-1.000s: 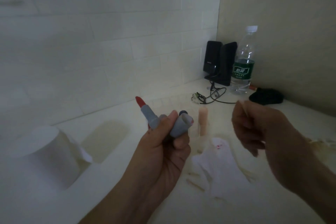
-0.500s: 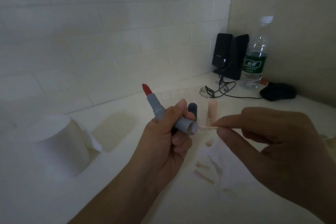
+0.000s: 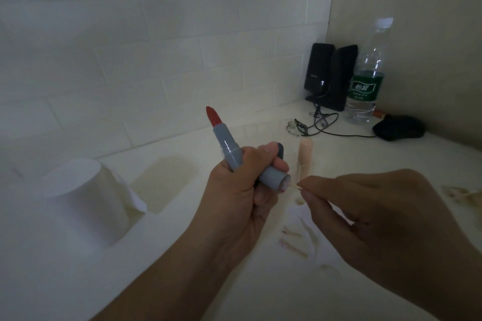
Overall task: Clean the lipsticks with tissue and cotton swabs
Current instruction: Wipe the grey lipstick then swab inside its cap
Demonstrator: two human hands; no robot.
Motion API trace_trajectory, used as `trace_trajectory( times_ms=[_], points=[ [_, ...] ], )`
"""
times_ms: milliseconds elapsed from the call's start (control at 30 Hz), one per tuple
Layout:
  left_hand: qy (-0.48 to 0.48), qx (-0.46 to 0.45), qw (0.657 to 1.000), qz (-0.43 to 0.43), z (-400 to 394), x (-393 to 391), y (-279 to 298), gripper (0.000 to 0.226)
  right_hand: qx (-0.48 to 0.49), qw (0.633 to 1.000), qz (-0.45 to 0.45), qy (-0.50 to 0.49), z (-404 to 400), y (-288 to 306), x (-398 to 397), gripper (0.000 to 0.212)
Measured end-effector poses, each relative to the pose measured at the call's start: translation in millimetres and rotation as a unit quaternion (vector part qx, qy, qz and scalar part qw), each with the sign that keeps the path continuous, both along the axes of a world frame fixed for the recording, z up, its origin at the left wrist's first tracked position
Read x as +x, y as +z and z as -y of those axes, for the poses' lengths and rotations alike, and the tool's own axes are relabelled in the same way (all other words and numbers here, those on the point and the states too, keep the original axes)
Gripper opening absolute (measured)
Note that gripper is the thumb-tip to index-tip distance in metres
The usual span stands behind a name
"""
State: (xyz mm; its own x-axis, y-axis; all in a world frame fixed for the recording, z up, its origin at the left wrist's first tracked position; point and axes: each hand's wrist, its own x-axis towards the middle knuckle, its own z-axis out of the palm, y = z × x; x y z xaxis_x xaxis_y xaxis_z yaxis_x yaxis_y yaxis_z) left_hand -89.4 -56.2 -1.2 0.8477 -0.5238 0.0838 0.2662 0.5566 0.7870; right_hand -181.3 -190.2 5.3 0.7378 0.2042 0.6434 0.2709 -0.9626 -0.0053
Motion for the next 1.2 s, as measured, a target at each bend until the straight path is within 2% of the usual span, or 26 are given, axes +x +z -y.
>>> trace_trajectory(
  times_ms=[367, 667, 1200],
  points=[
    [0.003, 0.008, 1.000, -0.003, 1.3, -0.3, -4.6, 0.019, 0.000, 0.998, -0.036, -0.044, -8.5, -1.2, -2.8, 0.034],
    [-0.015, 0.007, 1.000, -0.002, 1.2, -0.5, -7.1, 0.018, 0.049, 0.997, -0.054, -0.017, -12.1, -0.3, -3.9, 0.033],
    [-0.056, -0.017, 0.998, 0.012, 0.5, -2.4, -5.2, 0.015, 0.130, 0.991, 0.017, 0.011, -11.8, 2.3, -2.5, 0.025]
  ],
)
